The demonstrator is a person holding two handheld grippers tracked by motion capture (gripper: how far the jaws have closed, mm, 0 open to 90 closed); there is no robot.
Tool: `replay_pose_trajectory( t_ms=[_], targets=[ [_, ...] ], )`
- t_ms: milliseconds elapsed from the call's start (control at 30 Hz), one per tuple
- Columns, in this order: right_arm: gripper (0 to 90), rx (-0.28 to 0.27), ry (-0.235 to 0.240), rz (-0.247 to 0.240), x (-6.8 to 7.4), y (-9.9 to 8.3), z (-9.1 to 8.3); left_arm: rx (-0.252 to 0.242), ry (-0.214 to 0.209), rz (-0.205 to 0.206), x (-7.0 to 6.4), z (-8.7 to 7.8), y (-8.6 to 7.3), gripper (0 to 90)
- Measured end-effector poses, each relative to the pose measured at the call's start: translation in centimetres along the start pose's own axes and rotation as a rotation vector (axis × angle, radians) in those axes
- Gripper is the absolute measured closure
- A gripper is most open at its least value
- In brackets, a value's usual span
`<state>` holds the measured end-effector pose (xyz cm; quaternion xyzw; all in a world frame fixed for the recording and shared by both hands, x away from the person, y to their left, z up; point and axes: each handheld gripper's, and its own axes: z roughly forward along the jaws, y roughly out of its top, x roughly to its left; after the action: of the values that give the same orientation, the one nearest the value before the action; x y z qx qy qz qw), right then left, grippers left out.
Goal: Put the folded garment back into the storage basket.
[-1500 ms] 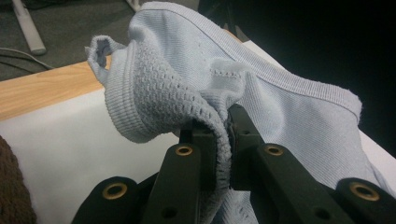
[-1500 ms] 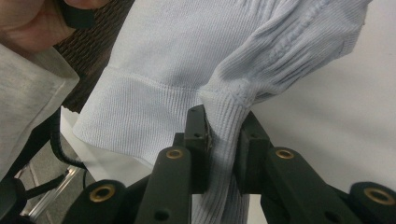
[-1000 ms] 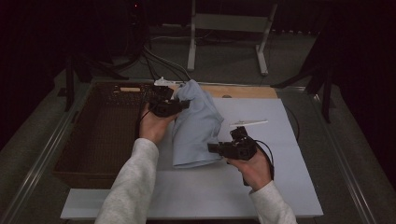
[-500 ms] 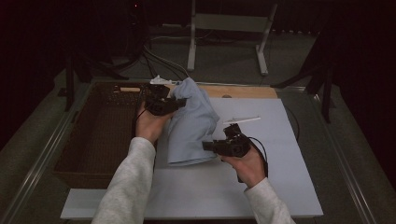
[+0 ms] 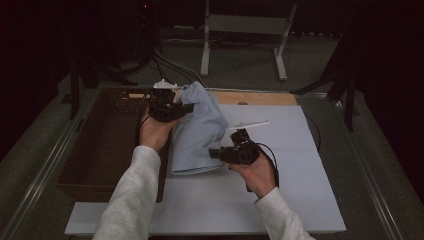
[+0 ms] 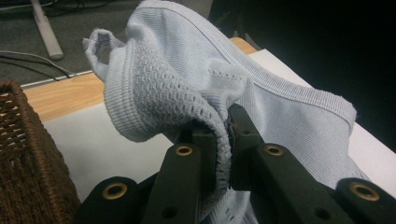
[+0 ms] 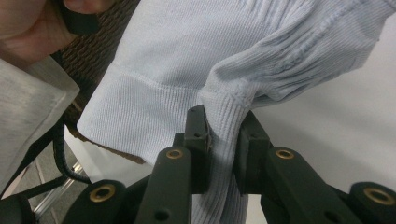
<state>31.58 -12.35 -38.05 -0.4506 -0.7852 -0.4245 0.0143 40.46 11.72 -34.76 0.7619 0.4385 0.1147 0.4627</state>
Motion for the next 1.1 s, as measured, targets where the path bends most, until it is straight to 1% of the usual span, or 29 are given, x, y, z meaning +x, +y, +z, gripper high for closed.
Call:
replay_pose_trajectory(
  t_ms=[167,433,700,1100],
  targets=[
    [78.2,-0.001,0.004,0.002,0.2,0.2,0.6,-0.002,0.001,0.004,0.3,-0.2,0.0,84.2],
    [78.3,0.001,0.005,0.004,0.5,0.4,1.1,-0.004,0.006,0.009,0.8,-0.5,-0.1,84.2],
    [78.2,0.0,0.012,-0.013,1.5,1.2,1.5,-0.012,0.013,0.004,1.4,-1.0,-0.1,84.2],
    [78.3,0.01,0.013,-0.026,2.5,1.9,2.7,-0.016,0.022,0.005,2.2,-1.7,-0.1,84.2]
  ],
)
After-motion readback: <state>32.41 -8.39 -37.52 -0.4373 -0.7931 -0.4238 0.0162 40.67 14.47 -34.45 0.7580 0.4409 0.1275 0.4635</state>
